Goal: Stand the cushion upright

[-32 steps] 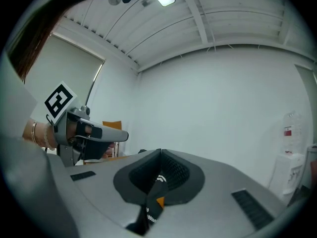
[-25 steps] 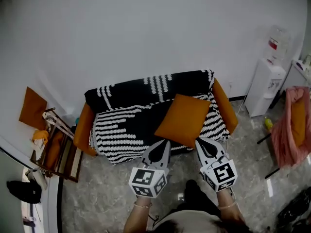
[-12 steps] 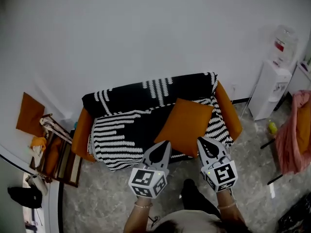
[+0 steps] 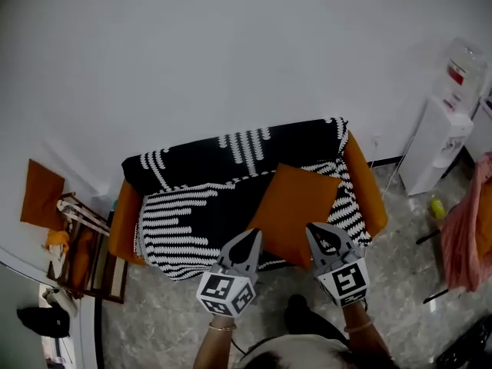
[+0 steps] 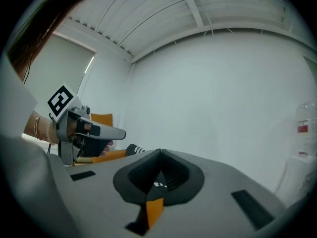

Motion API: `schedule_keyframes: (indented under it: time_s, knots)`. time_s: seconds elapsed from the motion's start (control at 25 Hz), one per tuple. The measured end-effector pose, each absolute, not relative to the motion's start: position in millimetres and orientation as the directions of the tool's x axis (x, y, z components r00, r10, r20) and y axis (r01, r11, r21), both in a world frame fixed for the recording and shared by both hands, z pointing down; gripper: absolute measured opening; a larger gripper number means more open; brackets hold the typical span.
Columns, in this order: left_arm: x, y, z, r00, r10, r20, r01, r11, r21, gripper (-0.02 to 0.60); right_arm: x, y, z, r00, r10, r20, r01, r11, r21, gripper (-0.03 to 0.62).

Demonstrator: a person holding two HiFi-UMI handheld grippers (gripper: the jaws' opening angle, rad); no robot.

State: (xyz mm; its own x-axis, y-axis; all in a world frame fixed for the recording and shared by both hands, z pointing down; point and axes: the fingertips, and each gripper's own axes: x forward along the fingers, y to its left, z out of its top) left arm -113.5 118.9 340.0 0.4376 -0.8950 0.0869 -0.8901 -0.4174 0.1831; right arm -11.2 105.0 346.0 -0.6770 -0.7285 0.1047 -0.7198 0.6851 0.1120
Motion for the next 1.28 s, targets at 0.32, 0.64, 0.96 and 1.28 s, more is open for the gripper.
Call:
schedule_keyframes:
  time_s: [0.32, 0.64, 0.96, 1.28]
  knots:
    - [-123, 49, 376, 0.397, -0.910, 0.116, -0.910, -0.374, 0.180, 0.021, -7, 27, 385, -0.696, -0.704, 0.142, -0.704, 0.708, 0.062, 0.012]
    - [-154, -6, 435, 0.390, -0.899, 0.200, -0.914, -0.353, 0.199, 0.064, -16, -29, 434, -0.678, -0.709, 0.193, -0.718, 0.696, 0.036, 0.049]
    - [-185, -53, 512, 0.410, -0.869, 0.275, -0.908, -0.360, 0.215, 0.114, -24, -68, 500, -0.645, -0.713, 0.276, -0.734, 0.678, 0.039, 0.078]
    - [-221, -75, 620, 0.396, -0.837, 0.378, -0.913, -0.315, 0.258, 0.173, -24, -79, 597, -0.605, -0.705, 0.369, -0.761, 0.649, -0.009, 0.112]
